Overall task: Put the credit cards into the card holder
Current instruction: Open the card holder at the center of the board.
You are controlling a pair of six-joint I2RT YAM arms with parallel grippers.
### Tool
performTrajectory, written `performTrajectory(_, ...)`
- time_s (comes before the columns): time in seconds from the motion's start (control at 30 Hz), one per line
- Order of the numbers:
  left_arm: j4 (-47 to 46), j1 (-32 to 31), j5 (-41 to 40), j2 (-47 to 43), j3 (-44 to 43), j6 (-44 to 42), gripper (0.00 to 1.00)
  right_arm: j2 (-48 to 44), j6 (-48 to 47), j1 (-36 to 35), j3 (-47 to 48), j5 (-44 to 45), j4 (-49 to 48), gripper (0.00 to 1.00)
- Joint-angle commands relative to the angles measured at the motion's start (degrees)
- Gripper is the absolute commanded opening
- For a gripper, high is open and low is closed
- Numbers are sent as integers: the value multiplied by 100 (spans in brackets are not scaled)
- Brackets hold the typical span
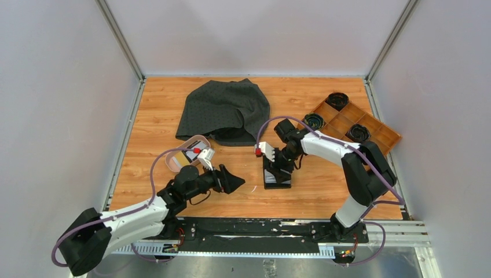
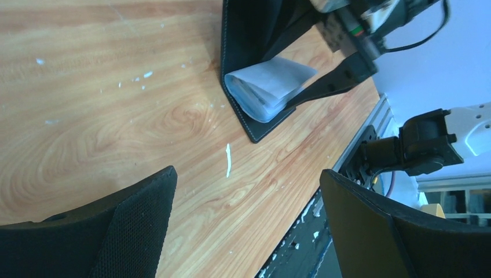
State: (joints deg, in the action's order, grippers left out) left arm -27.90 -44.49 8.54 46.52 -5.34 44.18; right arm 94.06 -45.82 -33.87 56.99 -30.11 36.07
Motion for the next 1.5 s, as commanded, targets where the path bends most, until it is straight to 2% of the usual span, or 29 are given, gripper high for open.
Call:
performTrajectory(0.0,-432,-91,101,568,-145,538,95,222,317,-63,118,-583,595,43)
performTrajectory(0.17,-948,-242,-25,1122,-173,1105,90,256,537,-23,94,-781,673,43)
performTrajectory(0.6,-1665,-546,-732,1842,-155,2102,88,717,924,118,340,-1244,927,43)
performTrajectory(1.03,-2599,-595,-582,2760,-213,2280,88,1059,1072,348,502,-1763,1118,45)
performTrajectory(1.47,-2642,-890,-955,2669,-83,2367,87,1316,1234,489,638,-2157,1183,45)
